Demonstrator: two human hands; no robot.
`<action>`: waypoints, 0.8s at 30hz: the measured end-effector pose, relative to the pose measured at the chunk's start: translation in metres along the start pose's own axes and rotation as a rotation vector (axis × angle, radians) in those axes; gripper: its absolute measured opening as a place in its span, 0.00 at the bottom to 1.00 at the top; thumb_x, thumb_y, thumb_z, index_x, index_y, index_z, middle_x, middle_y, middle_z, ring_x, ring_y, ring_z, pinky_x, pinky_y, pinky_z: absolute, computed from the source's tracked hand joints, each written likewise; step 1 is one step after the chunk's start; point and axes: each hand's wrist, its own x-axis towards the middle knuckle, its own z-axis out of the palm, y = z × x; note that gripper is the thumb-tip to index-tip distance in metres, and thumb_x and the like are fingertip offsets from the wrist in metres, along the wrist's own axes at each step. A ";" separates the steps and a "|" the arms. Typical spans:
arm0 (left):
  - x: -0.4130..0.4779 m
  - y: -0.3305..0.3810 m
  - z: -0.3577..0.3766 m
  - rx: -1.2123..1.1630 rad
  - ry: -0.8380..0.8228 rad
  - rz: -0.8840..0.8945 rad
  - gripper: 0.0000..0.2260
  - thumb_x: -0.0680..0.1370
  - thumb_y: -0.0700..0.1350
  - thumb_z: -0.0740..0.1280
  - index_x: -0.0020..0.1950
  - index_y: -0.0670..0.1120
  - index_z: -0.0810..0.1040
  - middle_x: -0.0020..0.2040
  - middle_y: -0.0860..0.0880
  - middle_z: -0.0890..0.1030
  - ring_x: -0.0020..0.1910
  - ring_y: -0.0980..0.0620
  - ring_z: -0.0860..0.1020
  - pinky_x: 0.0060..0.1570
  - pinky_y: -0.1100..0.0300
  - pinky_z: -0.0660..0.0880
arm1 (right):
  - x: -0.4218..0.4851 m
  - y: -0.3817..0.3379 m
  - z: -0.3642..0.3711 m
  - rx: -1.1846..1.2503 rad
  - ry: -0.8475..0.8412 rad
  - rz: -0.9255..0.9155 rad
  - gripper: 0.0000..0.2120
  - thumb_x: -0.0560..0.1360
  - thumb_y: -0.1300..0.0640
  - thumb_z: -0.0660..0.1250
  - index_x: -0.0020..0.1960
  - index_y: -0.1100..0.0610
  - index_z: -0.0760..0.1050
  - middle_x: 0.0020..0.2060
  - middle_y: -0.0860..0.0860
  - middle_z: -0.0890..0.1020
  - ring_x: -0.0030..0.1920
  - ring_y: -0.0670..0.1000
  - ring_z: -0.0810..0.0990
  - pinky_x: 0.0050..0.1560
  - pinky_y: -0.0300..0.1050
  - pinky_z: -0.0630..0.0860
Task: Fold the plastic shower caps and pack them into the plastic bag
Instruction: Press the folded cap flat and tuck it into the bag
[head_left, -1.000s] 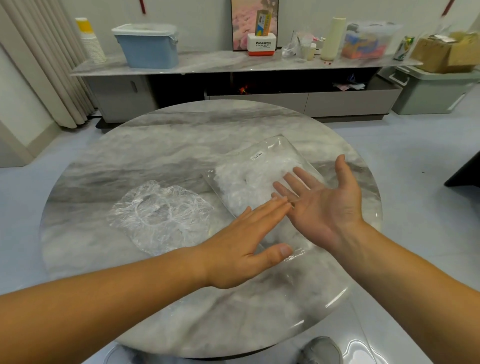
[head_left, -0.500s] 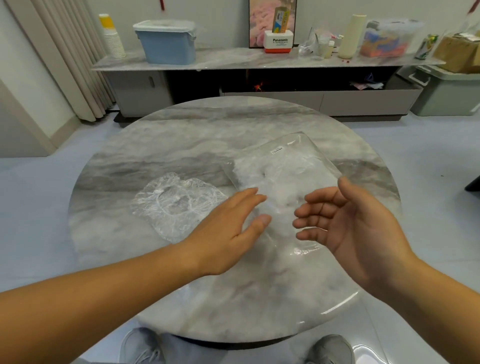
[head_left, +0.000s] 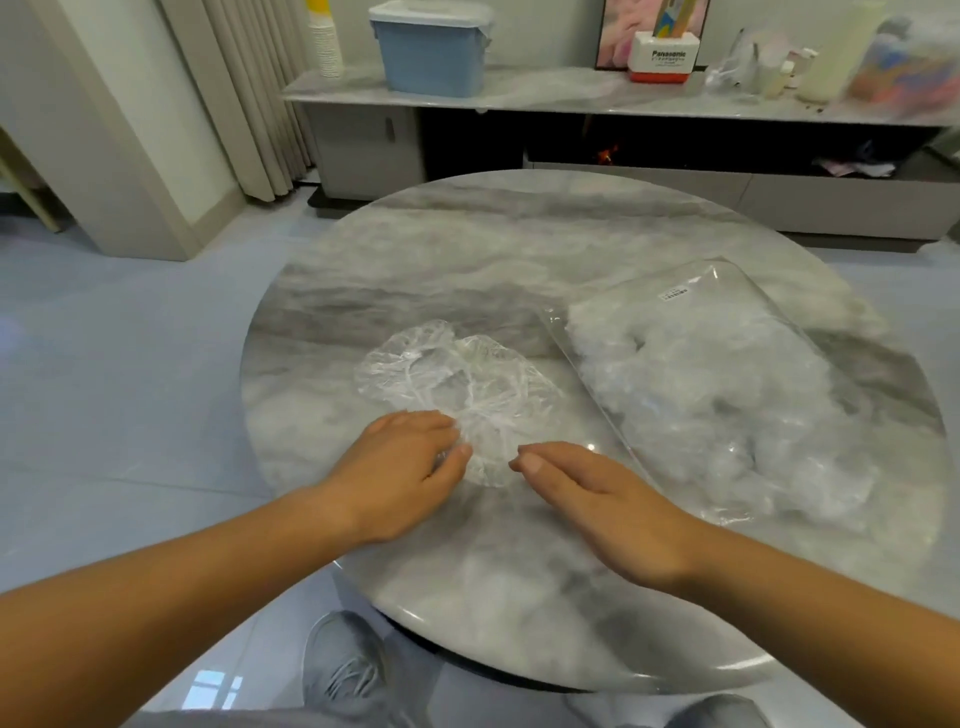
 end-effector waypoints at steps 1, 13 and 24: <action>-0.001 0.000 -0.001 -0.010 0.018 0.011 0.29 0.80 0.63 0.44 0.55 0.48 0.80 0.58 0.53 0.80 0.61 0.54 0.74 0.71 0.59 0.63 | 0.004 0.003 0.001 -0.069 -0.006 -0.004 0.28 0.82 0.38 0.54 0.61 0.61 0.76 0.60 0.54 0.80 0.61 0.51 0.76 0.63 0.43 0.71; -0.056 0.003 0.013 -0.009 0.076 0.370 0.24 0.81 0.58 0.59 0.73 0.49 0.74 0.71 0.53 0.76 0.66 0.54 0.75 0.64 0.58 0.75 | 0.013 0.014 -0.002 -0.239 0.070 -0.035 0.30 0.81 0.39 0.50 0.77 0.54 0.65 0.78 0.48 0.64 0.75 0.33 0.58 0.70 0.24 0.43; -0.064 0.021 0.024 -0.463 -0.013 0.198 0.24 0.69 0.56 0.80 0.64 0.56 0.80 0.59 0.62 0.80 0.60 0.65 0.77 0.60 0.69 0.72 | -0.013 0.032 0.017 -0.369 0.026 -0.413 0.27 0.69 0.31 0.72 0.61 0.45 0.79 0.61 0.38 0.79 0.67 0.39 0.73 0.68 0.42 0.71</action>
